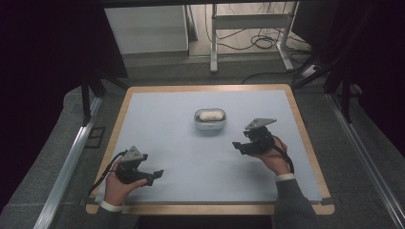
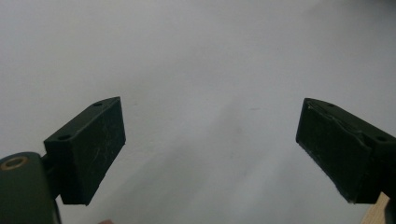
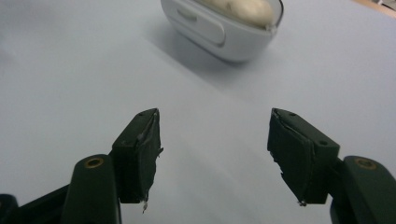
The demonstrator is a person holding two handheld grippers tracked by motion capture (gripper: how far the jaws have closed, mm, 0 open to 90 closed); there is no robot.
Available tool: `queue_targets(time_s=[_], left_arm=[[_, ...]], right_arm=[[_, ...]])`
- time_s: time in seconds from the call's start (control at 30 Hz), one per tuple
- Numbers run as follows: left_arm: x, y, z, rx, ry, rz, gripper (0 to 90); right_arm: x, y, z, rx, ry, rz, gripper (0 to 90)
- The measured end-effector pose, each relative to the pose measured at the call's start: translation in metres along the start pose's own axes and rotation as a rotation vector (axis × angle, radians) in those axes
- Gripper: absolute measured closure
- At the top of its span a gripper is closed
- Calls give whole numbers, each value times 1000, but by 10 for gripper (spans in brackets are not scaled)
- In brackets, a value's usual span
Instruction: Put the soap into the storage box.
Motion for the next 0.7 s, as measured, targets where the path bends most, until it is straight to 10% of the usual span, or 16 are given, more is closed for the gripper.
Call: queue_targets(time_s=[0.27,0.7], left_arm=[[0,1,0,3,-1,2,87],[0,-1,1,6,1,-3,87]], right_arm=[[-34,-19,1,-19,69,-44,344],[-39,-17,-1,-35,72,-41,334]])
Point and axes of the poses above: each handheld gripper's, and its own axes: y roughly forward along the jaws, x roughly out of its top, z roughly to its left, the point moved 4 cm from there along y, roughly forward along the jaws, and after that the axes turned 10 degrees about -z, right-handed, at the moved point
